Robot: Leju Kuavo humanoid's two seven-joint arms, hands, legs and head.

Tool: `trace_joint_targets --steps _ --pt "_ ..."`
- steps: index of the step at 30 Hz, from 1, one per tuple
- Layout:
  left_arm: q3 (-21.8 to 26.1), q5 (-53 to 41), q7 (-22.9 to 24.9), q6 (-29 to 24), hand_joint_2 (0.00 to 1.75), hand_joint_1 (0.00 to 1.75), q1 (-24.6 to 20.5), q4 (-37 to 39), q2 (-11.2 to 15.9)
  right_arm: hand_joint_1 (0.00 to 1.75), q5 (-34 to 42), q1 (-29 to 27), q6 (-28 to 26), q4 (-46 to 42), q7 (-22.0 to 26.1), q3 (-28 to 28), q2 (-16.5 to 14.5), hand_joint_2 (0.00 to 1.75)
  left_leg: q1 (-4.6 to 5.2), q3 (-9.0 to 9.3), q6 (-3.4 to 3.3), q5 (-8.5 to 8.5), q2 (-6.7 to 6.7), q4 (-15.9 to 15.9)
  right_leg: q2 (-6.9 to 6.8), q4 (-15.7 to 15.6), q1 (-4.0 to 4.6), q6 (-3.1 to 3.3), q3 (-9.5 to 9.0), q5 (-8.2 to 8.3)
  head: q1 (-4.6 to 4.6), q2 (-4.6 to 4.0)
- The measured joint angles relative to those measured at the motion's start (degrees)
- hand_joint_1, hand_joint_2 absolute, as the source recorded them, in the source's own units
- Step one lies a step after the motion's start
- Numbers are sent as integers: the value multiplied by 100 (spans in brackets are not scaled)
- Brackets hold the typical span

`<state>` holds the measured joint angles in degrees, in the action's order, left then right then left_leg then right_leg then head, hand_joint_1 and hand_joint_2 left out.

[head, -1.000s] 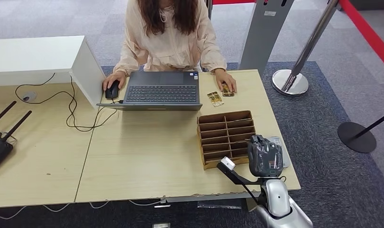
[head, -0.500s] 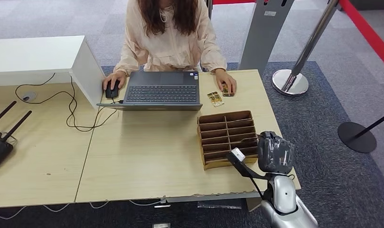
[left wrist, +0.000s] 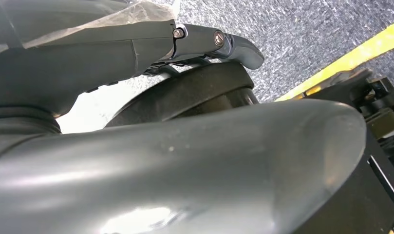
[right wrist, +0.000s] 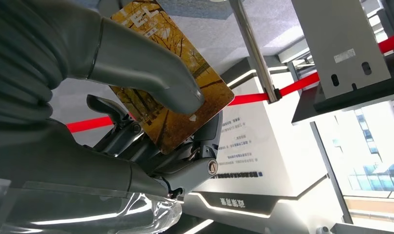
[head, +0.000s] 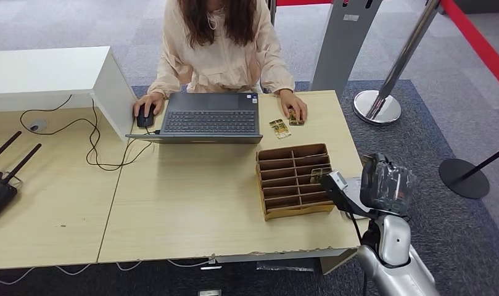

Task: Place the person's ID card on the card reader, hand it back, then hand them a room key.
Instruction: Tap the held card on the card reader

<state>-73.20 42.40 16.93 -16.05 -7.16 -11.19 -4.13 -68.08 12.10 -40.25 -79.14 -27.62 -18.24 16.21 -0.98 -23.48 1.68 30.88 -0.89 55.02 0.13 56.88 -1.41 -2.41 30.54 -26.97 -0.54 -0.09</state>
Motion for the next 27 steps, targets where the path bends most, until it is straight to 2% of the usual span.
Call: trace_joint_targets --steps 6,15,27 --pt "0 6 -18 -14 0 0 -1 0 -10 175 13 5 7 80 258 -1 -50 175 -1 -3 0 0 -1 0 0 0 0 0 1 0 -1 0" --pt "5 19 -43 -27 0 0 -2 0 -28 175 -34 -6 8 564 712 14 -363 175 -1 -4 0 0 0 0 -1 0 1 0 2 0 0 0" --pt "29 73 -113 -31 0 0 1 0 -42 175 -449 -57 8 1185 867 254 -686 175 0 -4 0 0 -1 0 0 0 0 0 4 0 -1 0"
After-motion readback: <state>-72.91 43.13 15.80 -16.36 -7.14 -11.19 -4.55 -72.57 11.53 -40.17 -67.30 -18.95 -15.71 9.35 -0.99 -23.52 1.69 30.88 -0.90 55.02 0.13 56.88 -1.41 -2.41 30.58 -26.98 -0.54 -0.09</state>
